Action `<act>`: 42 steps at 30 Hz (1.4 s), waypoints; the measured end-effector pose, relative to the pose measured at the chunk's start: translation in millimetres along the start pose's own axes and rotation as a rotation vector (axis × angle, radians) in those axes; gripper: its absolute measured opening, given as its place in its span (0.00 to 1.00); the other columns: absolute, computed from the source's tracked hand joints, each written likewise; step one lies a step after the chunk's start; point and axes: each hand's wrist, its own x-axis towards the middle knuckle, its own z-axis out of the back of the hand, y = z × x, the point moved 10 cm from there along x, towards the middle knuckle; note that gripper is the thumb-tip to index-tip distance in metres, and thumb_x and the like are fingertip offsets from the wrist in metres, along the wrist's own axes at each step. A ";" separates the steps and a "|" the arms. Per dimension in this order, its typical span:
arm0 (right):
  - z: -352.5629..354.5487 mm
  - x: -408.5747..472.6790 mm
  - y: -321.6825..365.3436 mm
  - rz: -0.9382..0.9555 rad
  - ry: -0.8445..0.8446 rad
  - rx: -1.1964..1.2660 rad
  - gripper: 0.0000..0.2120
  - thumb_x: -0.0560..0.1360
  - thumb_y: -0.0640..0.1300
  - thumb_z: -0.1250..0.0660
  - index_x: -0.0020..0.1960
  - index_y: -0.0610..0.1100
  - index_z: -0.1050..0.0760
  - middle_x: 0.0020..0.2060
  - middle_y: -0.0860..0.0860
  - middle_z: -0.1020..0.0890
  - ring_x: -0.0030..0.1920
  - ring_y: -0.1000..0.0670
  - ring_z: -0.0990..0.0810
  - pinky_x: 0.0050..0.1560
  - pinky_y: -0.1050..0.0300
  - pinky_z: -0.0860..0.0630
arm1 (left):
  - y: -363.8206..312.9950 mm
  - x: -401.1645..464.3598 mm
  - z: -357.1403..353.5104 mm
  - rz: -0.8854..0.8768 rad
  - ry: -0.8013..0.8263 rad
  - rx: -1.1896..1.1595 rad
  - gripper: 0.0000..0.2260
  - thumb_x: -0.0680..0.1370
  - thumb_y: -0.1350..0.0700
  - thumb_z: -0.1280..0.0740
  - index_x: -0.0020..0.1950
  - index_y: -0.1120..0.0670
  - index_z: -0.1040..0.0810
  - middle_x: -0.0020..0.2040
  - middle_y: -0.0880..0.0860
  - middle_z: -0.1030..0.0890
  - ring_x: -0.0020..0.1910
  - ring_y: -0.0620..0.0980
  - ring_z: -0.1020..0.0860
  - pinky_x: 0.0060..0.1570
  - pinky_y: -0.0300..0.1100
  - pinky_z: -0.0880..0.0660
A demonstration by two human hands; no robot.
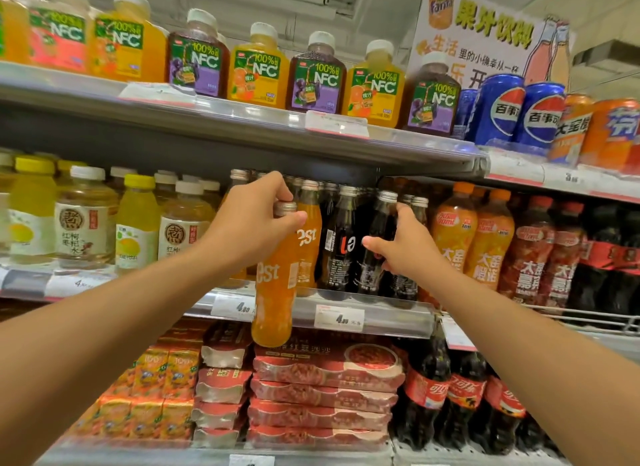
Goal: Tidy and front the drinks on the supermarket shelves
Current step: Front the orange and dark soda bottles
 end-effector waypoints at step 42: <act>30.7 22.8 37.0 -0.080 -0.080 -0.101 0.20 0.75 0.53 0.28 0.56 0.43 0.33 0.44 0.44 0.20 0.31 0.46 0.16 0.31 0.54 0.18 | -4.2 -8.3 -19.4 -0.020 0.082 0.031 0.09 0.76 0.47 0.30 0.49 0.45 0.29 0.38 0.44 0.24 0.34 0.42 0.23 0.22 0.26 0.35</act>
